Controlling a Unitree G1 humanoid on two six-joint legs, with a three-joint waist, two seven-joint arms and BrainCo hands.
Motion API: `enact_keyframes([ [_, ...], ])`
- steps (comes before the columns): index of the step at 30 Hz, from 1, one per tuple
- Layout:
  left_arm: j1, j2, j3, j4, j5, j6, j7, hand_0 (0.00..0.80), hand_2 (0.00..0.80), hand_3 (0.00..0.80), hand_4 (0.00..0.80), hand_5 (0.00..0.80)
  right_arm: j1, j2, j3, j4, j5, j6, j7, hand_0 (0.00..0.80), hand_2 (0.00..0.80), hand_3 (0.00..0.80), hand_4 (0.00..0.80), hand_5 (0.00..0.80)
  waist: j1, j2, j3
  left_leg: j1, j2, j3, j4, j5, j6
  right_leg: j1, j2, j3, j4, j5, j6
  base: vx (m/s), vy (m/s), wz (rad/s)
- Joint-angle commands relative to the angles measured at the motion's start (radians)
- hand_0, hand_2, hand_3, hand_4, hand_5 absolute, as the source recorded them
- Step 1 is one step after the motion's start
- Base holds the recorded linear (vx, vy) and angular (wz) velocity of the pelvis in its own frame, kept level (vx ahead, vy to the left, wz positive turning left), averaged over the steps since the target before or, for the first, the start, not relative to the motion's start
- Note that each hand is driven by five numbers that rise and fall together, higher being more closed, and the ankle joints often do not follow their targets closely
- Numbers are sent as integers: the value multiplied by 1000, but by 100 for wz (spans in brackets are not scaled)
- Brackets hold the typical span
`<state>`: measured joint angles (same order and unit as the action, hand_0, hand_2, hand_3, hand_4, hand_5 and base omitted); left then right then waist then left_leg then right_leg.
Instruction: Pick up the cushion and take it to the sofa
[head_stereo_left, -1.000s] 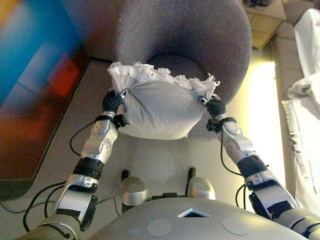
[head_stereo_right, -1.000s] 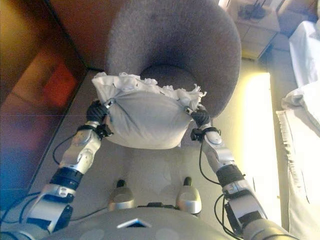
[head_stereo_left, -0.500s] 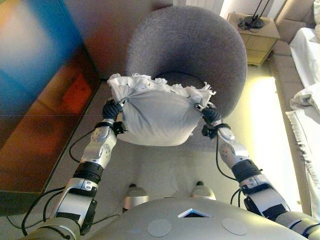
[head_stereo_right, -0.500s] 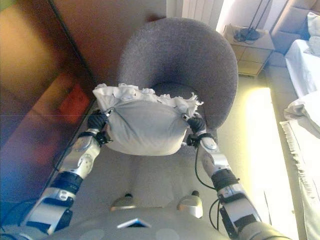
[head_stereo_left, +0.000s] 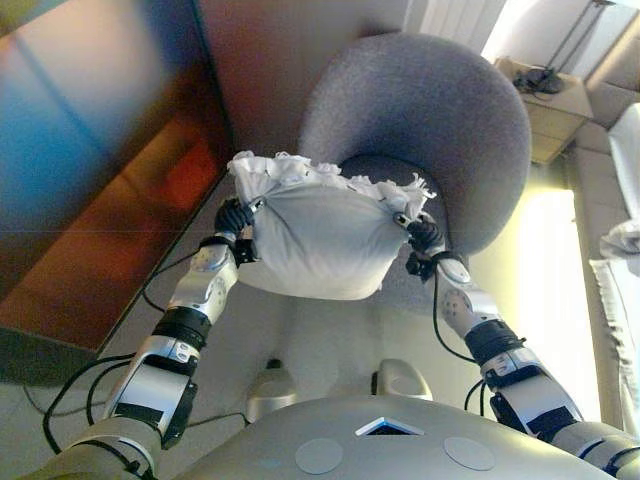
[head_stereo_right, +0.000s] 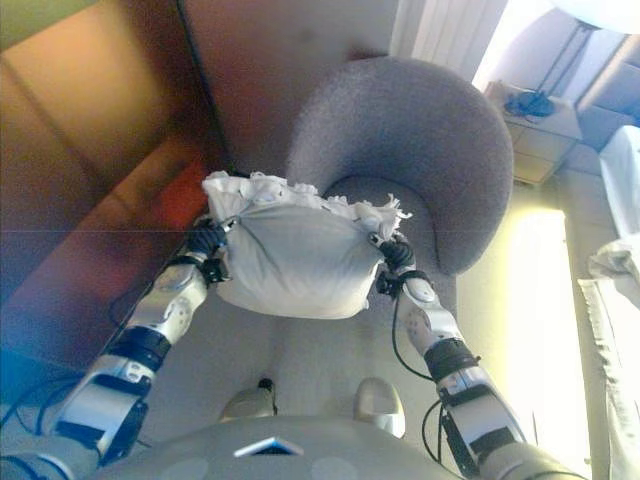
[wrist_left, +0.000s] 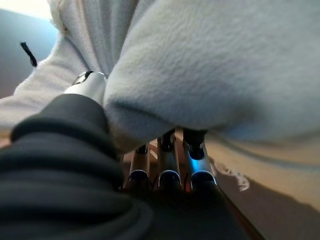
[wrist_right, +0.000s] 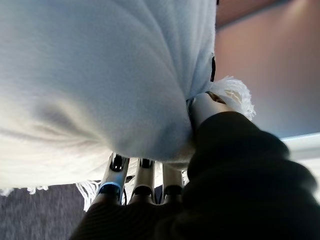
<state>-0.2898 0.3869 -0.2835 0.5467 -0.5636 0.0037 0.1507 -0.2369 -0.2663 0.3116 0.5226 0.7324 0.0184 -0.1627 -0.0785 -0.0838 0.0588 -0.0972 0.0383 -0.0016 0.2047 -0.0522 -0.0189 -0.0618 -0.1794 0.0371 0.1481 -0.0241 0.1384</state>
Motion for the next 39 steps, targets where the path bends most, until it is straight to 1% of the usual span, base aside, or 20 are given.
enact_keyframes([
  [1, -127, -51, -12, -92, -3, -75, -4, 800, 800, 800, 800, 800, -112, -22, -34, -97, 64, -73, -6, 800, 800, 800, 800, 800, -45, -1, -10, 239, -103, -15, -73, -142, 33, -211, 36, 19, -138, 299, 59, 512, 114, 59],
  [2, -127, -55, -13, -95, -3, -70, -1, 800, 800, 800, 800, 800, -110, -29, -39, -104, 63, -65, -7, 800, 800, 800, 800, 800, -68, 0, -8, 274, -114, -37, -78, -158, 42, -251, 73, 7, -210, 323, 61, 572, 124, 24],
  [3, -124, -59, -12, -101, -4, -63, -1, 800, 800, 800, 800, 800, -104, -37, -45, -110, 58, -59, -8, 800, 800, 800, 800, 800, -83, 7, -4, 301, -116, -55, -82, -172, 50, -290, 98, -2, -217, 337, 56, 592, 98, 5],
  [5, -105, -63, 2, -125, 1, -41, -17, 800, 800, 800, 800, 800, -86, -43, -62, -115, 52, -55, -4, 800, 800, 800, 800, 800, -94, 11, 6, 330, -125, -86, -67, -204, 70, -330, 123, -22, -192, 363, 43, 545, 24, -34],
  [7, -81, -62, 31, -151, 15, -22, -38, 800, 800, 800, 800, 800, -68, -46, -80, -118, 41, -52, 24, 800, 800, 800, 800, 800, -92, -1, -3, 334, -144, -93, -56, -220, 85, -305, 121, -40, -175, 352, 31, 456, -34, -21],
  [10, -60, -69, 52, -165, 18, -19, -43, 800, 800, 800, 800, 800, -51, -47, -81, -130, 32, -50, 40, 800, 800, 800, 800, 800, -94, 0, -21, 343, -132, -69, -19, -209, 74, -281, 120, -55, -134, 334, 17, 337, -45, 33],
  [11, -31, -67, 70, -188, 22, -20, -39, 800, 800, 800, 800, 800, -36, -43, -81, -156, 20, -35, 56, 800, 800, 800, 800, 800, -101, 14, -50, 376, -92, -28, 9, -146, 38, -261, 113, -96, -96, 296, -8, 326, -53, 30],
  [12, -16, -66, 79, -195, 21, -23, -33, 800, 800, 800, 800, 800, -28, -41, -78, -164, 12, -31, 63, 800, 800, 800, 800, 800, -109, 28, -63, 388, -61, -4, 36, -90, 12, -250, 126, -98, -78, 272, -25, 387, -73, 21],
  [14, 9, -65, 99, -210, 10, -22, -17, 800, 800, 800, 800, 800, -17, -38, -75, -182, -12, -21, 67, 800, 800, 800, 800, 800, -130, 45, -89, 386, 7, 58, 186, 98, -74, -218, 145, -94, -54, 220, -69, 280, -121, 26],
  [15, 16, -63, 104, -213, 9, -23, -5, 800, 800, 800, 800, 800, -15, -38, -72, -183, -13, -18, 72, 800, 800, 800, 800, 800, -130, 35, -95, 355, 15, 81, 291, 161, -94, -188, 141, -85, -53, 205, -87, 334, -210, 34],
  [17, 23, -69, 110, -221, 8, -17, 26, 800, 800, 800, 800, 800, -10, -38, -61, -167, -16, -30, 82, 800, 800, 800, 800, 800, -103, 12, -89, 208, 32, 118, 555, 174, -104, -111, 130, -81, -55, 170, -122, 346, -194, -13],
  [19, 31, -73, 114, -219, 10, -21, 34, 800, 800, 800, 800, 800, 3, -36, -51, -146, -21, -59, 79, 800, 800, 800, 800, 800, -77, -4, -77, 92, 50, 132, 632, 131, -80, -55, 121, -70, -60, 146, -133, 281, -38, -84],
  [20, 37, -74, 117, -220, 11, -25, 31, 800, 800, 800, 800, 800, 9, -36, -50, -138, -22, -72, 76, 800, 800, 800, 800, 800, -63, -4, -68, 55, 60, 133, 607, 114, -67, -32, 123, -65, -65, 134, -132, 245, 81, -62],
  [22, 45, -63, 122, -224, 16, -26, 18, 800, 800, 800, 800, 800, 6, -44, -56, -137, -16, -77, 68, 800, 800, 800, 800, 800, -36, -6, -54, -3, 74, 138, 447, 112, -41, 6, 122, -52, -77, 109, -124, 202, 170, -47],
  [24, 37, -53, 121, -215, 5, -26, 6, 800, 800, 800, 800, 800, -15, -52, -63, -134, -21, -73, 51, 800, 800, 800, 800, 800, -19, 9, -41, -1, 94, 154, 281, 102, -31, 28, 127, -46, -76, 79, -108, 165, 218, -28],
  [26, 17, -55, 119, -201, 5, -7, -7, 800, 800, 800, 800, 800, -34, -60, -77, -132, -31, -58, 33, 800, 800, 800, 800, 800, -15, 16, -35, 17, 102, 173, 199, 84, -37, 36, 107, -59, -68, 67, -88, 141, 198, -21],
  [28, -8, -69, 99, -166, 19, -3, -20, 800, 800, 800, 800, 800, -46, -63, -87, -121, -38, -45, 16, 800, 800, 800, 800, 800, -22, 27, -46, 70, 89, 166, 78, 34, -39, 32, 83, -64, -63, 68, -59, 163, 196, -13],
  [31, -26, -83, 64, -151, 15, 11, -23, 800, 800, 800, 800, 800, -50, -63, -96, -110, -22, -44, -11, 800, 800, 800, 800, 800, -30, 47, -53, 132, 64, 147, -63, 6, -35, 24, 69, -46, -51, 66, -29, 129, 130, 16],
  [34, -43, -90, 24, -142, 12, 19, -20, 800, 800, 800, 800, 800, -35, -55, -105, -129, -30, -57, -31, 800, 800, 800, 800, 800, -45, 62, -44, 142, 58, 125, -105, 16, -29, 0, 69, -7, -13, 52, -12, 47, 62, 42],
  [39, -70, -104, -16, -131, 42, 4, 9, 800, 800, 800, 800, 800, -70, -53, -110, -92, -55, -74, -67, 800, 800, 800, 800, 800, -31, 53, -19, 125, 55, 122, -88, 4, -27, -10, 55, -30, -2, 46, -5, 10, -3, 27],
])
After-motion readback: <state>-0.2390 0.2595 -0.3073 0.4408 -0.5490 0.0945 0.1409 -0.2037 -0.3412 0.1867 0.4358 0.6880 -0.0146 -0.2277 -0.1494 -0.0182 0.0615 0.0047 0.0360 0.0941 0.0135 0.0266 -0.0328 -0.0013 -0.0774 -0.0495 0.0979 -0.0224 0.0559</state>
